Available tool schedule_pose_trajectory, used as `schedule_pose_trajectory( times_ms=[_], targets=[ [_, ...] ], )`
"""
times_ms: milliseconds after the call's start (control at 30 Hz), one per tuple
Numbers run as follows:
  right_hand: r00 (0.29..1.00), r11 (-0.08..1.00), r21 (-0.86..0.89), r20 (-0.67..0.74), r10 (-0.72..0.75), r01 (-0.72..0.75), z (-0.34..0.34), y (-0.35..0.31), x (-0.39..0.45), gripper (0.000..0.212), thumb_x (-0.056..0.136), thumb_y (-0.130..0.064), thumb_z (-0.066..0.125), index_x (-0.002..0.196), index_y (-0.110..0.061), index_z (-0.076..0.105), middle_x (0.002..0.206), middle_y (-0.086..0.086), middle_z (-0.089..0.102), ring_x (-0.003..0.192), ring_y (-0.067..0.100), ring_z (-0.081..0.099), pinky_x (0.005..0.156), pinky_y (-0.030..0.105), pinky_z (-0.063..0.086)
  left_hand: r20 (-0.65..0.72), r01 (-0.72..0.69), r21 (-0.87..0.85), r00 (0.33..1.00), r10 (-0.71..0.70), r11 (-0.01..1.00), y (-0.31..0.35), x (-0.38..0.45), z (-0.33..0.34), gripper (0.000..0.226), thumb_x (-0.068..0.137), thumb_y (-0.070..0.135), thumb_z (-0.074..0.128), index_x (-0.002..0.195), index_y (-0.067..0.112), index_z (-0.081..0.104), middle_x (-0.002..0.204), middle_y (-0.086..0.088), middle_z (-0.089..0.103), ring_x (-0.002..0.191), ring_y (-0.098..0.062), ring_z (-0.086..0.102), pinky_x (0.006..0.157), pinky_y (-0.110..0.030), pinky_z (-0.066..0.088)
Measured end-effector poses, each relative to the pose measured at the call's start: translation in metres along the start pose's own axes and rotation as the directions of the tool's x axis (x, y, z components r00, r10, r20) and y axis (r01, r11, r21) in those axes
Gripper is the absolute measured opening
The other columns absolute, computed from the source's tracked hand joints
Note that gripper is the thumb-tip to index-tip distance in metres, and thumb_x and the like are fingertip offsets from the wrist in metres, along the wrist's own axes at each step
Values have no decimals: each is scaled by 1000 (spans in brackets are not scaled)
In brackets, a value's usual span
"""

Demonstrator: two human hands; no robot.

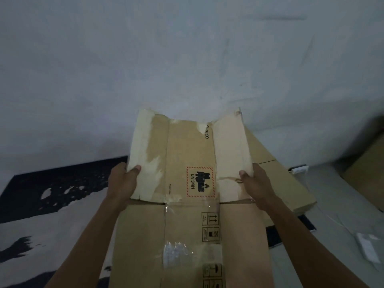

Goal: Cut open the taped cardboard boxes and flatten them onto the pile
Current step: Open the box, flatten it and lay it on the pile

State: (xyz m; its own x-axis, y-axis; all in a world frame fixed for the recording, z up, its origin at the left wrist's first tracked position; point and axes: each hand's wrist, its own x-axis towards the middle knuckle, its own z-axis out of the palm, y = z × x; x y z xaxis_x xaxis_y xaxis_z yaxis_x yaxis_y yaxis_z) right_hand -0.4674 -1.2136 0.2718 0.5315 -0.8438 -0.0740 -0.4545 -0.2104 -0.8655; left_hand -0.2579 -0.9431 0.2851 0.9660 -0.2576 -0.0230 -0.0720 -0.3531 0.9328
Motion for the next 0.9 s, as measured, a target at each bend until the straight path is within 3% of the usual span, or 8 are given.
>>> schedule_pose_trajectory(
  times_ms=[133,300,367,467,533,700,900],
  targets=[
    [1000,999,-34,2,5,-5,-69,32,30,36,100,-22,52,134,-9,51,128,13,58,111,27,54,88,34,43,25,44,-42,999,-43,998,18,-26,74,15,97,13,54,99,0,61,97,-19,64,86,-35,61,70,-39,45],
    [997,993,-95,45,68,-64,-120,48,78,33,98,-19,50,128,-3,51,123,16,57,111,30,55,85,34,44,31,119,-73,993,-117,990,33,-37,142,20,89,13,50,80,-5,50,77,-20,52,72,-29,52,64,-36,36],
    [994,992,-94,58,91,-85,-131,49,99,28,94,-17,50,118,-2,55,113,15,59,101,29,56,76,31,41,22,155,-68,988,-154,986,36,-33,163,18,92,10,50,78,-1,50,78,-18,52,71,-28,51,64,-35,35],
    [991,991,-95,85,107,-99,-140,49,133,20,88,-21,47,95,-4,56,87,8,57,79,23,52,57,27,33,12,208,-86,978,-208,974,33,-19,189,21,93,9,50,88,-11,54,82,-20,54,71,-27,51,64,-37,37],
    [988,986,-133,101,113,-99,-141,50,162,12,89,-13,50,92,-3,57,82,7,56,74,21,51,54,26,32,5,238,-107,971,-238,965,29,-5,205,18,94,7,50,91,-9,57,83,-20,53,72,-26,51,64,-37,37],
    [983,974,-214,150,103,-69,-134,55,236,25,88,-3,57,113,-2,58,98,12,60,84,24,56,58,23,39,-8,274,-91,961,-275,958,29,38,244,7,94,4,50,88,7,53,83,-16,47,73,-25,47,65,-38,35],
    [982,973,-225,166,89,-50,-110,75,308,37,89,-4,60,126,-5,59,122,17,62,98,29,58,75,27,43,-63,369,-50,926,-372,928,18,76,284,17,92,3,51,84,-10,58,79,-20,54,73,-29,54,66,-37,38]
  ],
)
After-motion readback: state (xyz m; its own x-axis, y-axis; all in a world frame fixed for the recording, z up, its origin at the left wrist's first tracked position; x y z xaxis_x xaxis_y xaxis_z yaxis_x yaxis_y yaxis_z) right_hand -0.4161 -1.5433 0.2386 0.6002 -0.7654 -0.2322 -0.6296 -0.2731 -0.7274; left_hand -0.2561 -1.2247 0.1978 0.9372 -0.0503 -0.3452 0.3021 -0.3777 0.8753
